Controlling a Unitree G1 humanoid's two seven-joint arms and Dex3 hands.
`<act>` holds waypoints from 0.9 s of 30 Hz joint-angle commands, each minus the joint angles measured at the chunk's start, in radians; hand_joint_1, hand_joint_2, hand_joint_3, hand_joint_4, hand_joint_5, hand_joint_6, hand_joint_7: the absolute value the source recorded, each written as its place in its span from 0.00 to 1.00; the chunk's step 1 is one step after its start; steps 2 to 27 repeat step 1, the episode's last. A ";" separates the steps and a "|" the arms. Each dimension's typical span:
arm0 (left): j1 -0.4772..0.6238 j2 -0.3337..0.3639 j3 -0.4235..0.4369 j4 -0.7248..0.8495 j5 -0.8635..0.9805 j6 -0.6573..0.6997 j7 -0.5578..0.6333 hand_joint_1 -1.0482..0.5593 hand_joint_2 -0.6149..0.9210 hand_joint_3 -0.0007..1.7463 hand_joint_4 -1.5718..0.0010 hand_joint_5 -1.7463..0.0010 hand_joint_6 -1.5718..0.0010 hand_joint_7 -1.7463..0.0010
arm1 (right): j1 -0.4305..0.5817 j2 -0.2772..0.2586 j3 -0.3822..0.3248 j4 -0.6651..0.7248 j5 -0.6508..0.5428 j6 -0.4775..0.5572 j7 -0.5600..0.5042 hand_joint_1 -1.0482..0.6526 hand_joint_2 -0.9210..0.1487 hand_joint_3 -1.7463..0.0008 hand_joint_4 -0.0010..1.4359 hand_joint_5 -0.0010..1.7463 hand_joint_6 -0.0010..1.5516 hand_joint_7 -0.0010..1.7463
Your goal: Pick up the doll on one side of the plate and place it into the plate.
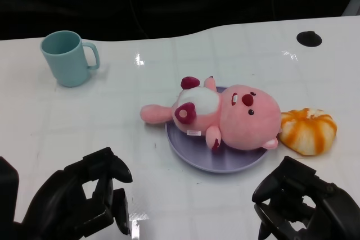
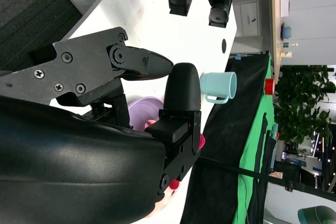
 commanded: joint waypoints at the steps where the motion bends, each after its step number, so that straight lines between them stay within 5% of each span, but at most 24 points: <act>1: -0.003 0.017 -0.002 0.005 0.010 -0.003 -0.007 0.61 0.69 0.83 0.42 0.00 0.55 0.00 | 0.004 -0.015 -0.011 -0.010 -0.005 -0.015 -0.001 0.40 0.01 0.70 0.43 0.97 0.33 0.89; 27: -0.003 0.017 -0.002 0.005 0.010 -0.003 -0.007 0.61 0.69 0.83 0.42 0.00 0.55 0.00 | 0.004 -0.015 -0.011 -0.010 -0.005 -0.015 -0.001 0.40 0.01 0.70 0.43 0.97 0.33 0.89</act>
